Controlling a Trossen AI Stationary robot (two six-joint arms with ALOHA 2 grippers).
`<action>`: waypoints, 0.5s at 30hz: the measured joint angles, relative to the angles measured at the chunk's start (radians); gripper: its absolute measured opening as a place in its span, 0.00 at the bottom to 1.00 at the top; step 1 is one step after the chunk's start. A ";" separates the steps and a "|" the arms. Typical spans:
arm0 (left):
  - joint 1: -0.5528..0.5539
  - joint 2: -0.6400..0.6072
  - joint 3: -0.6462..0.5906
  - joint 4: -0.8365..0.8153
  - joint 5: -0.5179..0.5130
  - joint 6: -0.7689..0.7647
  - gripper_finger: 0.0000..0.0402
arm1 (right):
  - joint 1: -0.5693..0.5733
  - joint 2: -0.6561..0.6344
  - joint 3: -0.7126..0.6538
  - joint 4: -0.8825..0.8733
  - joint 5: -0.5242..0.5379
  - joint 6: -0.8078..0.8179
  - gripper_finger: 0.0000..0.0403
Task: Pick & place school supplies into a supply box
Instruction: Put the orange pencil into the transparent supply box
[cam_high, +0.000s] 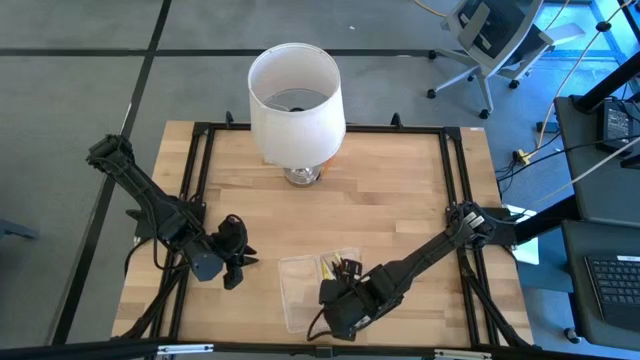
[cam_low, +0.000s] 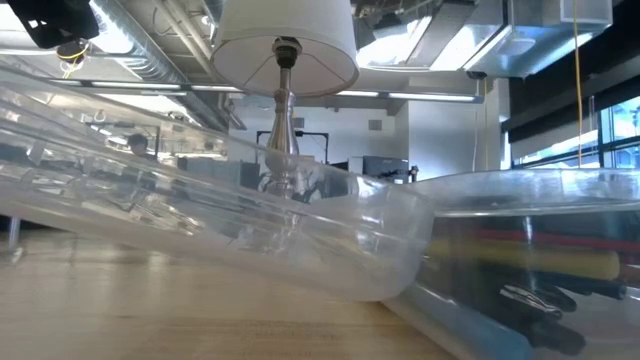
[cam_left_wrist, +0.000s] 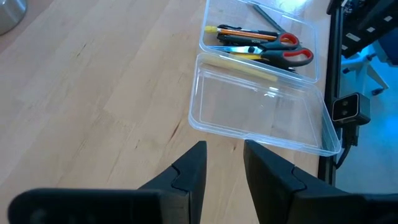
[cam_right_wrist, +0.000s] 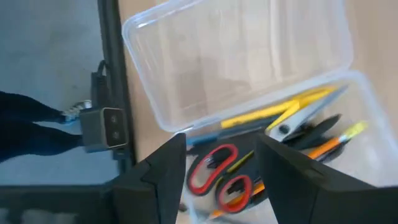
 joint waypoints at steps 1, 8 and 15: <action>0.000 0.000 0.000 0.000 0.000 0.000 0.25 | 0.000 0.000 0.000 0.002 0.024 -0.021 0.48; 0.000 0.000 0.000 0.000 0.000 0.000 0.25 | -0.006 0.000 0.000 0.083 0.028 -0.140 0.48; 0.000 0.000 0.000 0.022 -0.001 -0.001 0.25 | -0.030 -0.002 -0.048 0.390 -0.098 -0.272 0.48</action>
